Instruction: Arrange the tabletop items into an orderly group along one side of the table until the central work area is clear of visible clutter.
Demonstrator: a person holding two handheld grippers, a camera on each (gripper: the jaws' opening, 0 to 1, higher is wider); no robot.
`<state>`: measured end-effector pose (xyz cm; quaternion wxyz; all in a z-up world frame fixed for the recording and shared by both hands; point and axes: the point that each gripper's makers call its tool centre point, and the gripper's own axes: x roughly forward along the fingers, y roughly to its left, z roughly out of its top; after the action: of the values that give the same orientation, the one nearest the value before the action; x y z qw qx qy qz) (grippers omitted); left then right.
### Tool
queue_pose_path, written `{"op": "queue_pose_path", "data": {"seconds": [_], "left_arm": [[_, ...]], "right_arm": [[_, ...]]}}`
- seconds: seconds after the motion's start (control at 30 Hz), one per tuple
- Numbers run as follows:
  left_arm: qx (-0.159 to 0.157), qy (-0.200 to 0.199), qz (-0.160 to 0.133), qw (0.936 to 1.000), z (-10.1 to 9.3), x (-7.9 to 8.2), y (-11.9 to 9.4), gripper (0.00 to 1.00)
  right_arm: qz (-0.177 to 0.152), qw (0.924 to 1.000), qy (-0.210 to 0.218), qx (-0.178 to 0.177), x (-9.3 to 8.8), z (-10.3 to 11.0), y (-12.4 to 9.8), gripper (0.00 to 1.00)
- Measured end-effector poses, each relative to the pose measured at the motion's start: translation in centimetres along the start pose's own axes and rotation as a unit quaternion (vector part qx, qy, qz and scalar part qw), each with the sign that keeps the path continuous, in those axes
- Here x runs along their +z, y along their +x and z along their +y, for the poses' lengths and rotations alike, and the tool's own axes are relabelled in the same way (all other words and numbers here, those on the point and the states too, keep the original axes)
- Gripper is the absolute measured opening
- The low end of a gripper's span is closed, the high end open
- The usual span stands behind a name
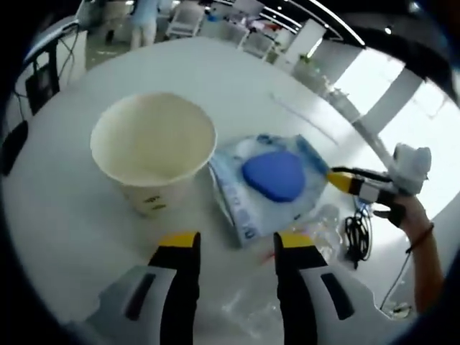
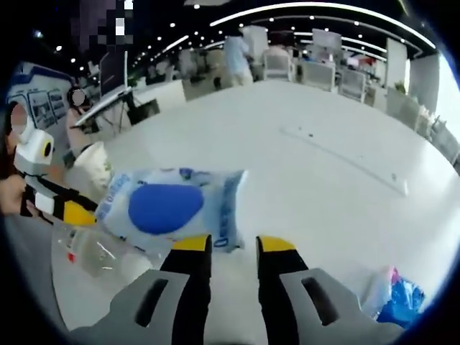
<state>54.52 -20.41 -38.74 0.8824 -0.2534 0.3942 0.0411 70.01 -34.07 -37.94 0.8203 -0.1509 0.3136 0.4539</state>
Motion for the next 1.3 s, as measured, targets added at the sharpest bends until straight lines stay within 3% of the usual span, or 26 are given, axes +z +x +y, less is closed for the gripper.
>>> {"op": "queue_pose_path", "data": {"seconds": [0.13,0.27,0.4,0.7,0.8,0.87,0.93,1.1,1.3], "left_arm": [[-0.008,-0.007,0.001,0.9999,-0.3,0.0,0.4,0.24],[-0.018,-0.012,-0.001,0.9998,-0.6,-0.1,0.6,0.12],[-0.017,-0.016,0.004,0.9997,-0.2,-0.2,0.8,0.08],[0.0,0.071,-0.008,0.9975,-0.8,0.6,0.5,0.02],[-0.008,0.09,-0.022,0.9956,-1.5,1.3,0.2,0.01],[-0.018,0.125,-0.042,0.9911,-2.2,2.4,0.0,0.01],[-0.021,0.129,-0.062,0.9895,-2.7,3.5,-0.4,0.01],[-0.024,0.152,-0.077,0.9851,-3.8,5.1,-1.0,0.0],[-0.03,0.185,-0.09,0.9782,-5.4,6.9,-1.2,0.0]], "right_arm": [[0.005,0.9999,-0.015,0.0,-0.1,0.2,0.2,0.09],[0.013,0.9995,-0.028,-0.002,-0.2,0.3,0.2,0.09],[0.017,0.9992,-0.037,-0.003,-0.3,0.3,0.2,0.05],[0.018,0.9993,-0.034,0.0,-0.3,0.5,-0.2,0.01],[0.012,0.9994,-0.029,-0.017,0.0,0.0,-0.8,0.01],[0.006,0.9995,-0.014,-0.028,0.4,-0.5,-1.2,0.01],[-0.011,0.9994,-0.008,-0.033,1.1,-0.8,-1.9,0.01],[-0.04,0.9981,0.006,-0.047,2.5,-1.5,-4.0,0.01],[-0.054,0.9963,0.018,-0.065,2.9,-2.3,-6.1,0.01]]}}
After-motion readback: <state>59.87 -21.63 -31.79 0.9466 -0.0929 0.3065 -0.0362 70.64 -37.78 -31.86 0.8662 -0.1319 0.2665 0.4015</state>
